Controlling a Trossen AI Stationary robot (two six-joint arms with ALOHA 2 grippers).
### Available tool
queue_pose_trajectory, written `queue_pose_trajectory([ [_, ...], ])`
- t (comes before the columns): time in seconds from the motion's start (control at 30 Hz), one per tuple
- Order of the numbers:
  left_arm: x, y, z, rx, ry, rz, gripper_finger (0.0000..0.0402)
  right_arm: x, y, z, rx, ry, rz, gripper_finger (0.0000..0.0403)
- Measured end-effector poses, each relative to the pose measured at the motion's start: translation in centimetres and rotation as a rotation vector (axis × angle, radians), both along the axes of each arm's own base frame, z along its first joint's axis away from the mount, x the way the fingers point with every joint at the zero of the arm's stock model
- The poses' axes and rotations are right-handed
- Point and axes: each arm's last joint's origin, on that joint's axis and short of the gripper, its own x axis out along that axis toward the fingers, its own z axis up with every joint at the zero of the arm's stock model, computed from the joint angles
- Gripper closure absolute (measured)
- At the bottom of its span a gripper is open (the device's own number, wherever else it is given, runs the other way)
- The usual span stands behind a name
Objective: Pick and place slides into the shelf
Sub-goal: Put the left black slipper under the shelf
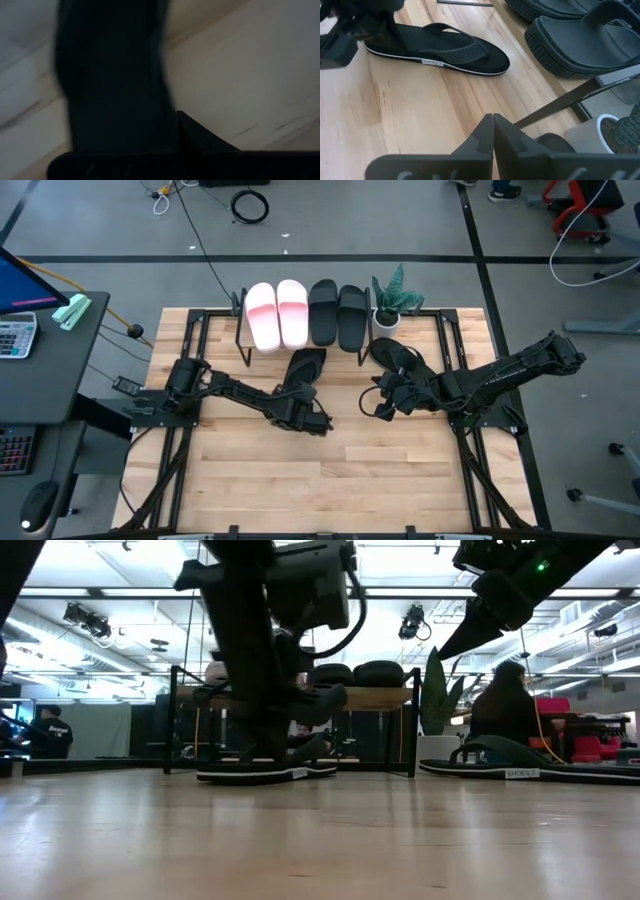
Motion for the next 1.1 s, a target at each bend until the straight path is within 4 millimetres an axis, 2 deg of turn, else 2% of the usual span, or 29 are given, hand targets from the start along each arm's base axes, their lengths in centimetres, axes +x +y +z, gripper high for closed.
queue_pose_trajectory([
  [0.17,1.3,1.2,-1.2,0.004,-0.028,-0.026,0.0399,0.0,0.0,0.0,0.001,-0.001,0.0,0.0395],
  [0.3,1.5,2.4,-2.0,0.022,0.015,-0.038,0.0399,0.0,0.0,0.0,0.001,-0.001,0.0,0.0395],
  [0.4,2.0,1.8,-1.0,0.056,0.0,-0.093,0.04,0.0,-0.1,0.0,-0.012,0.008,0.007,0.0395],
  [0.53,2.2,1.0,1.9,0.083,0.003,-0.134,0.04,0.0,-0.2,0.0,-0.016,0.012,0.004,0.0395],
  [0.77,-0.8,0.4,2.7,0.074,0.19,-0.023,0.04,-0.1,-0.2,-0.1,-0.018,0.024,0.004,0.0395],
  [0.97,-3.6,-1.1,0.5,0.033,0.283,0.043,0.04,-0.1,-0.2,-0.1,-0.019,0.029,0.004,0.0395],
  [1.1,-4.6,-1.4,-1.0,0.039,0.259,0.072,0.04,-0.1,-0.2,-0.1,-0.019,0.029,0.004,0.0395],
])
